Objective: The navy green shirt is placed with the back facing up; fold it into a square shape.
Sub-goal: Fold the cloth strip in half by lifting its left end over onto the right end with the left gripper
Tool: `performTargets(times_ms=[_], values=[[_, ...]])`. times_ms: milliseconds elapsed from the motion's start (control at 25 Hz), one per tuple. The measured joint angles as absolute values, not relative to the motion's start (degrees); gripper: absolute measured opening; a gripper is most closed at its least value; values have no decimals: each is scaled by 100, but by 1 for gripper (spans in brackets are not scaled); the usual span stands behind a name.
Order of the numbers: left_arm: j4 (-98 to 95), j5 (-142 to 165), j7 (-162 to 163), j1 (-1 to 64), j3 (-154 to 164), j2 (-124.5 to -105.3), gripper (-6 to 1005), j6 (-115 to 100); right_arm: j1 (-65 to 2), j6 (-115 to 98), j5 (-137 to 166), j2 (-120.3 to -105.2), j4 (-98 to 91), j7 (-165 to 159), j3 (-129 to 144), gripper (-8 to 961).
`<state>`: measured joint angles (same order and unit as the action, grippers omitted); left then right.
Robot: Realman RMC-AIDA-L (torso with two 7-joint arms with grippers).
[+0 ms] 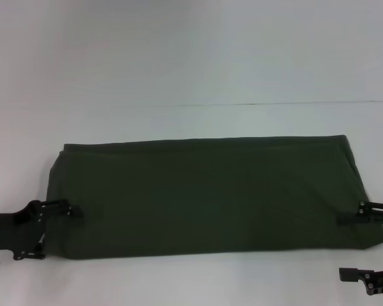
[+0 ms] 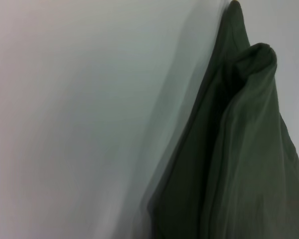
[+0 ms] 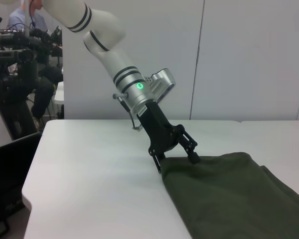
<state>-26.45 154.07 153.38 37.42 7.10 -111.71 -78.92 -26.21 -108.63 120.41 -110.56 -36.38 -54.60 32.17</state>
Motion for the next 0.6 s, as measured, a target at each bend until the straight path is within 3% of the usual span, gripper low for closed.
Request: performTargets(times_ms=[240, 600], values=[[-2645, 15402, 15334, 3754, 716, -11170, 887, -7892, -2629, -10863, 12041, -11056, -3638, -5462, 3216, 877], [-2654, 15398, 15321, 3765, 721, -11170, 686, -7884, -2628, -10864, 12041, -11056, -3638, -5466, 3217, 876]])
